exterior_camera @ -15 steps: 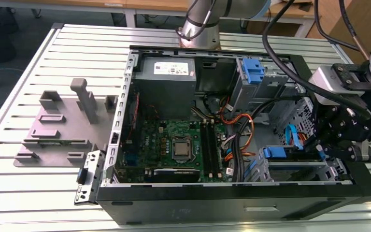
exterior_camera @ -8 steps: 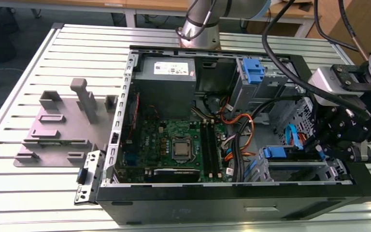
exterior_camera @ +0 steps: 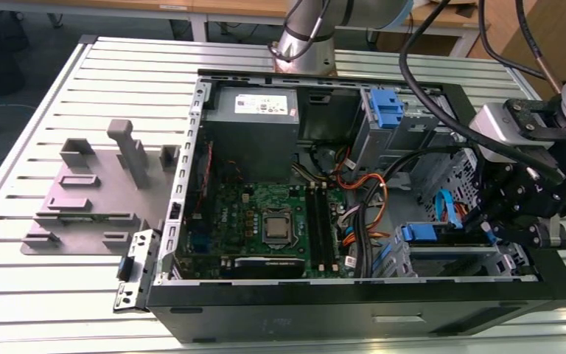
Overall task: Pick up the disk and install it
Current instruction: 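Insert the second disk wire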
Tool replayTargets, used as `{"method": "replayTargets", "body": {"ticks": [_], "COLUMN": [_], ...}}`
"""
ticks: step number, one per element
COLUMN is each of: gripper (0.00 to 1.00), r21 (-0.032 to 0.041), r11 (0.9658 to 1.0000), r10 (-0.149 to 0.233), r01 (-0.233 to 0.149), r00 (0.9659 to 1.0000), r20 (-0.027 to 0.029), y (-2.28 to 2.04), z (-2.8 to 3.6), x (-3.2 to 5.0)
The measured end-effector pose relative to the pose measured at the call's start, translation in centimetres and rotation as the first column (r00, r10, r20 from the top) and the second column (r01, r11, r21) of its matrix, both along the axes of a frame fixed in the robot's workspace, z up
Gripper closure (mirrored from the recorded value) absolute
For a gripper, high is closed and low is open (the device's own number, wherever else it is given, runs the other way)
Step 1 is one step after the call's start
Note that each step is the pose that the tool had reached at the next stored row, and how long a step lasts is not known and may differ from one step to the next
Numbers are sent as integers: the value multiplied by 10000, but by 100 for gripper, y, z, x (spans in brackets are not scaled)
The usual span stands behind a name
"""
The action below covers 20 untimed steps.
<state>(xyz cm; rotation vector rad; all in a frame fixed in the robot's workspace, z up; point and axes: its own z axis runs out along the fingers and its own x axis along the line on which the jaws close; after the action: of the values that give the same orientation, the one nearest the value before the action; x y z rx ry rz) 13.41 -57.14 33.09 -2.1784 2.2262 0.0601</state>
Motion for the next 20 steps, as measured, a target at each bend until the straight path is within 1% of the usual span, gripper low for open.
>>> {"method": "replayTargets", "body": {"ticks": [3, 15, 19, 20], "gripper": [84, 84, 84, 83], "r21": [0, -3, 0, 11], "r11": [10000, 10000, 10000, 10000], "r10": [0, 0, 0, -1], "r01": [0, 0, 0, 1], "r00": [10000, 10000, 10000, 10000], "r20": [0, 0, 0, 0], "y": [0, 0, 0, 1], "z": [-14, -24, -27, -32], "x": [0, 0, 0, 0]}}
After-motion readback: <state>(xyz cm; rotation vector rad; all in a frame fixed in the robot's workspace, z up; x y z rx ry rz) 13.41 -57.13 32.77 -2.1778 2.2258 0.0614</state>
